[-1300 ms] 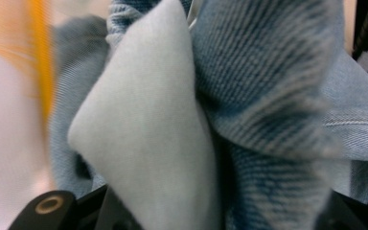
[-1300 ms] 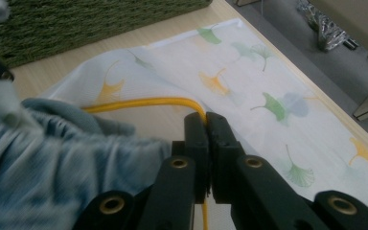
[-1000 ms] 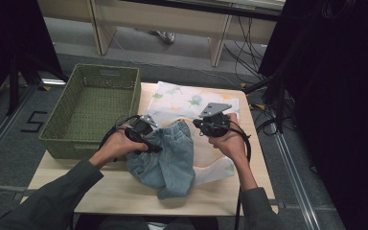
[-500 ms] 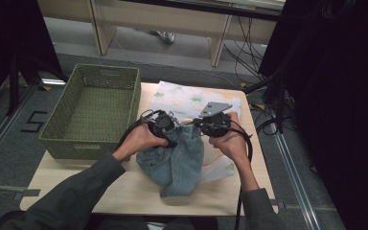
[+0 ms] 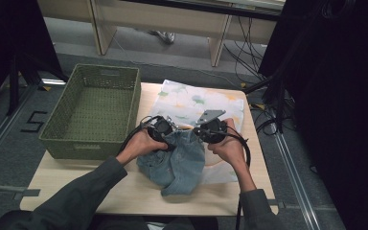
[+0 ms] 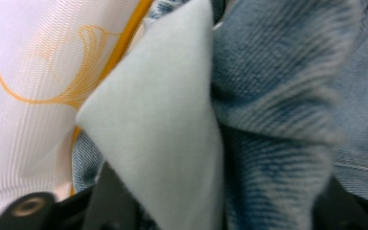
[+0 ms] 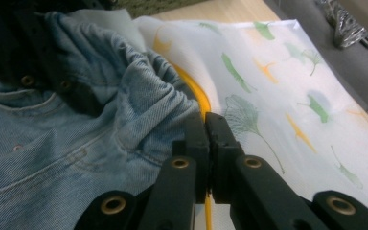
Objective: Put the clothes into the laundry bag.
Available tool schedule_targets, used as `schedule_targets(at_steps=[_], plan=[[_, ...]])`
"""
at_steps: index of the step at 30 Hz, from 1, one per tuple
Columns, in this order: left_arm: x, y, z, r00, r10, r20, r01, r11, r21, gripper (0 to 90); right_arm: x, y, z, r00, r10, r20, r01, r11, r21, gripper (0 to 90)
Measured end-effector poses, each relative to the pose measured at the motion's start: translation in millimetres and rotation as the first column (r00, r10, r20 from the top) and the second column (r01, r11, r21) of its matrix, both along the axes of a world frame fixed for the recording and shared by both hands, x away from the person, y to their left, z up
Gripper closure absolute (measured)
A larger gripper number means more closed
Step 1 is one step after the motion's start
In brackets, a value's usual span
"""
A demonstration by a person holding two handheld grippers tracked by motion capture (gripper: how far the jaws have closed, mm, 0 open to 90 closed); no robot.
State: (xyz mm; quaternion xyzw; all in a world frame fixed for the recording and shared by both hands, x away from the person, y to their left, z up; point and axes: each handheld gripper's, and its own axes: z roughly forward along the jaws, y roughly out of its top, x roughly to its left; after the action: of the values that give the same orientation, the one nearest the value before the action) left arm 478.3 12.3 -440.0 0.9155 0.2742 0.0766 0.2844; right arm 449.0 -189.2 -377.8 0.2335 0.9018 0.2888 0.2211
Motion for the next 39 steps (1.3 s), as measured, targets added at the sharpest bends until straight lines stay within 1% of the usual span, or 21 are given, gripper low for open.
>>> schedule_targets(at_steps=[6, 7, 8, 13, 15, 18, 21, 23, 25, 28, 29, 30, 31, 32, 33, 34, 35, 36, 37, 38, 39], plan=[[0.7, 0.5, -3.8, 1.0000, -0.003, 0.000, 0.003, 1.0000, -0.003, 60.7, 1.1, -1.8, -5.8, 0.9993, -0.031, 0.020, 0.032, 0.999, -0.030, 81.3], [0.1, 0.1, -4.7, 1.0000, 0.003, -0.002, -0.003, 0.9998, -0.017, 60.7, 1.8, -2.7, -7.0, 0.9993, -0.031, 0.020, 0.032, 0.998, -0.053, 77.7], [0.7, 0.8, -3.7, 0.9999, -0.013, 0.005, 0.012, 0.9998, 0.013, 60.8, 3.9, -3.9, -10.7, 0.9971, -0.060, 0.046, 0.064, 0.994, -0.094, 74.8], [-1.0, -0.1, -3.4, 0.9997, -0.021, 0.011, 0.021, 0.9997, 0.012, 61.1, 12.6, -7.4, -22.5, 0.9953, -0.078, 0.057, 0.086, 0.986, -0.141, 77.6], [-2.5, -1.3, -3.8, 0.9999, -0.010, 0.009, 0.010, 0.9999, -0.013, 61.5, 13.7, -7.8, -24.6, 0.9952, -0.085, 0.049, 0.091, 0.987, -0.136, 84.0], [-2.0, 2.2, 2.3, 0.9995, -0.030, 0.009, 0.030, 0.9995, -0.003, 65.4, 12.9, -7.8, -23.5, 0.9968, -0.071, 0.037, 0.075, 0.990, -0.118, 89.6], [-4.8, 4.5, 16.9, 0.9988, -0.049, -0.009, 0.048, 0.9975, -0.053, 66.0, 3.4, -2.1, -4.3, 0.9972, -0.058, 0.047, 0.060, 0.997, -0.057, 89.8], [-6.6, 5.7, 39.4, 0.9989, -0.044, 0.016, 0.045, 0.9940, -0.099, 65.4, -2.0, 0.9, 8.0, 0.9970, -0.045, 0.062, 0.047, 0.999, -0.020, 89.8], [-5.9, 3.1, 51.2, 0.9977, -0.046, 0.049, 0.049, 0.9969, -0.062, 65.3, -7.6, 3.2, 19.0, 0.9958, -0.042, 0.082, 0.043, 0.999, -0.006, 89.9], [-5.3, -5.5, 51.4, 0.9961, -0.043, 0.077, 0.041, 0.9988, 0.028, 64.7, -10.0, 2.1, 26.7, 0.9936, -0.028, 0.110, 0.028, 1.000, 0.002, 89.9], [-1.3, -9.6, 45.7, 0.9961, -0.057, 0.067, 0.052, 0.9962, 0.070, 64.0, -10.3, 1.4, 28.7, 0.9939, -0.027, 0.107, 0.027, 1.000, 0.008, 89.9], [3.0, -15.8, 32.0, 0.9991, -0.016, 0.038, 0.015, 0.9992, 0.037, 62.7, -9.9, 0.2, 29.2, 0.9940, -0.035, 0.104, 0.034, 0.999, 0.012, 89.9], [7.1, -17.4, 24.7, 0.9997, -0.022, 0.002, 0.022, 0.9985, 0.051, 52.9, -7.9, -1.2, 25.5, 0.9953, -0.032, 0.091, 0.031, 0.999, 0.010, 89.9], [11.0, -18.4, 17.2, 0.9990, -0.028, -0.035, 0.030, 0.9976, 0.061, 52.9, -7.9, -1.2, 25.5, 0.9953, -0.032, 0.091, 0.031, 0.999, 0.010, 89.9], [13.8, -19.9, 7.8, 0.9975, -0.017, -0.069, 0.021, 0.9983, 0.054, 40.8, -7.0, 0.4, 17.4, 0.9973, -0.038, 0.063, 0.038, 0.999, -0.003, 89.9], [12.9, -19.9, 6.3, 0.9983, -0.016, -0.055, 0.019, 0.9983, 0.055, 40.8, -7.0, 0.4, 17.4, 0.9973, -0.038, 0.063, 0.038, 0.999, -0.003, 89.9], [3.2, -18.7, 14.0, 0.9998, 0.010, -0.018, -0.010, 0.9999, 0.003, 30.9, -4.5, 0.8, 8.3, 0.9985, -0.037, 0.041, 0.038, 0.999, -0.023, 89.9], [3.2, -18.7, 14.0, 0.9998, 0.010, -0.018, -0.010, 0.9999, 0.003, 28.5, -4.5, 0.8, 8.3, 0.9985, -0.037, 0.041, 0.038, 0.999, -0.023, 89.9], [-3.3, -9.0, 35.1, 0.9999, -0.014, 0.010, 0.015, 0.9966, -0.082, 26.5, 0.0, -0.1, -1.0, 0.9989, -0.040, 0.025, 0.041, 0.999, -0.031, 89.9], [-8.0, -3.5, 45.6, 0.9996, -0.004, 0.028, 0.007, 0.9918, -0.128, 26.9, 1.0, -0.6, -2.8, 0.9988, -0.045, 0.020, 0.045, 0.998, -0.034, 89.9], [-12.4, 4.8, 56.7, 0.9983, -0.034, 0.047, 0.039, 0.9925, -0.116, 26.6, 1.9, -1.6, -4.2, 0.9987, -0.047, 0.018, 0.048, 0.998, -0.036, 89.8]])
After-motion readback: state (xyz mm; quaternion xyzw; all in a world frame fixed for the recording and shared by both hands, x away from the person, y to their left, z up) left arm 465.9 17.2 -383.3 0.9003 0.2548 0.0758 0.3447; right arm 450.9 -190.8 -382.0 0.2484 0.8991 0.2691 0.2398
